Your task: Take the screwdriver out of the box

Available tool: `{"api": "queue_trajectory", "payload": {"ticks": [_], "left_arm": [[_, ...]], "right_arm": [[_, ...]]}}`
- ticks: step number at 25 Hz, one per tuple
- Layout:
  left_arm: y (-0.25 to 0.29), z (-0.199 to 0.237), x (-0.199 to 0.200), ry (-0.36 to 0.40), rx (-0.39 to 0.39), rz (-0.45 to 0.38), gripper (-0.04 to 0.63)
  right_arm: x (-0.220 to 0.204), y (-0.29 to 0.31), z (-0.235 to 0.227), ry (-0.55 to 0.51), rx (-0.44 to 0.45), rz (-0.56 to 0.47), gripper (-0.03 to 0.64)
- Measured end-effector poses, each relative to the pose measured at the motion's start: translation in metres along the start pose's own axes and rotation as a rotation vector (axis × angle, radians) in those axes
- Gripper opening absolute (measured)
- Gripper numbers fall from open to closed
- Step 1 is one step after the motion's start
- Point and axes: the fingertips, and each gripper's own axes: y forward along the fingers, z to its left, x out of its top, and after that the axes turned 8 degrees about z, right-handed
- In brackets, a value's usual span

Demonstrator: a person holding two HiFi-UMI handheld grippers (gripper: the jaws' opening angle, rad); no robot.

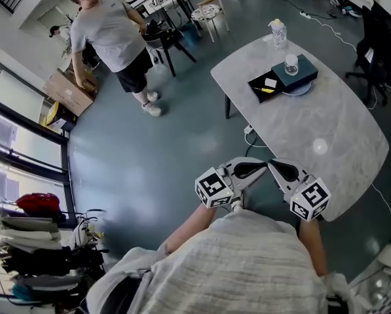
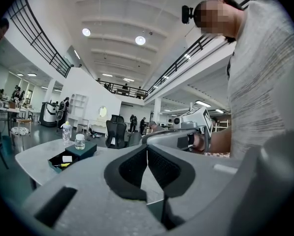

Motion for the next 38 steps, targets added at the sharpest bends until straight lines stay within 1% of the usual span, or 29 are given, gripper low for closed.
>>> {"api": "queue_trajectory", "payload": {"ticks": [7,14,19,23,30,34,38], "left_arm": [[-0.02,0.06,0.003,-0.008,0.008,-0.006,0.017],[-0.051,0.118,0.003,0.017,0.015,0.006,0.017],[-0.078,0.146,-0.005,0.017,0.018,0.01,0.017],[-0.086,0.161,-0.01,0.007,0.014,0.014,0.017],[-0.077,0.19,-0.015,-0.03,0.016,0.019,0.017],[-0.059,0.209,-0.011,-0.044,0.017,0.035,0.017],[-0.035,0.233,0.001,-0.039,0.012,0.046,0.017]], "right_arm": [[0.018,0.057,-0.021,-0.001,0.017,0.002,0.009],[0.034,0.12,-0.032,-0.011,0.02,0.009,0.009],[0.037,0.161,-0.026,-0.061,0.02,0.043,0.009],[0.036,0.179,-0.027,-0.063,0.023,0.065,0.009],[0.035,0.198,-0.052,-0.078,0.039,0.1,0.009],[0.037,0.202,-0.078,-0.059,0.049,0.1,0.009],[0.049,0.203,-0.112,-0.069,0.058,0.092,0.009]]}}
